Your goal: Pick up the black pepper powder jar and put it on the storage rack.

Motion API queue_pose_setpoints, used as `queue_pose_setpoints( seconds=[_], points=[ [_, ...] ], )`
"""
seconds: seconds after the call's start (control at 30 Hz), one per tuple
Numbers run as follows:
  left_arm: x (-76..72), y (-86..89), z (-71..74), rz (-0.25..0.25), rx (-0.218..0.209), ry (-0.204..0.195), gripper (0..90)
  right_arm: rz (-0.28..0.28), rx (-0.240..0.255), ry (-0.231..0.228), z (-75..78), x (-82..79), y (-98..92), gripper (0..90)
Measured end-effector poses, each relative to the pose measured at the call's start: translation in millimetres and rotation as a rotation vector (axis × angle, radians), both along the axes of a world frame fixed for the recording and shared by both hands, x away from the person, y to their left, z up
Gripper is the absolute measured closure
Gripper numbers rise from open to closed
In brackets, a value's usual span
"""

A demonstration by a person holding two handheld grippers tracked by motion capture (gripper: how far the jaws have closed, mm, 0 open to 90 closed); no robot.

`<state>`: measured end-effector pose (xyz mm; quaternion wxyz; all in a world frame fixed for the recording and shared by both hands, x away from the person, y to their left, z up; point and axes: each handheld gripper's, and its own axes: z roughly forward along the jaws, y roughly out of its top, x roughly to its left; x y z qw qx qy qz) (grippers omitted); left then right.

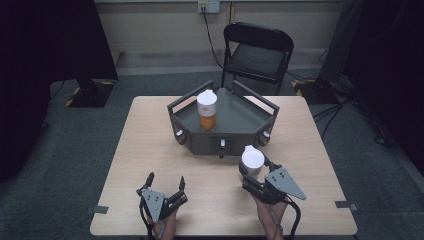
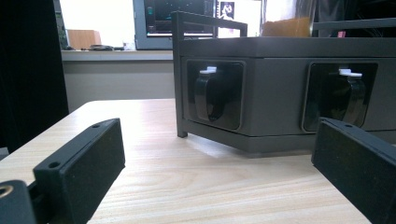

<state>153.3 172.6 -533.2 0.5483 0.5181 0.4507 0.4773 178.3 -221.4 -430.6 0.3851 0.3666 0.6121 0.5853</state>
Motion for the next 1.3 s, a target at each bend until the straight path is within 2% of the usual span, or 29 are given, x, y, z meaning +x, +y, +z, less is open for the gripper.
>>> queue_pose_setpoints(
  seconds=[0.57,0.77,0.87,1.3],
  points=[
    [0.0,0.4,0.1,-0.002,0.000,0.001,1.7,0.014,0.016,-0.019,14.1,12.8,3.0,30.1],
    [0.0,0.5,0.1,-0.003,0.000,0.000,1.8,0.007,0.010,-0.013,20.5,17.7,6.0,30.1],
    [0.1,0.6,0.0,-0.004,0.000,0.000,1.8,0.012,0.025,-0.019,21.1,19.7,5.8,30.1],
    [0.0,0.6,0.1,-0.004,0.000,0.001,1.8,0.023,0.021,-0.032,35.2,33.2,9.0,30.1]
  ],
)
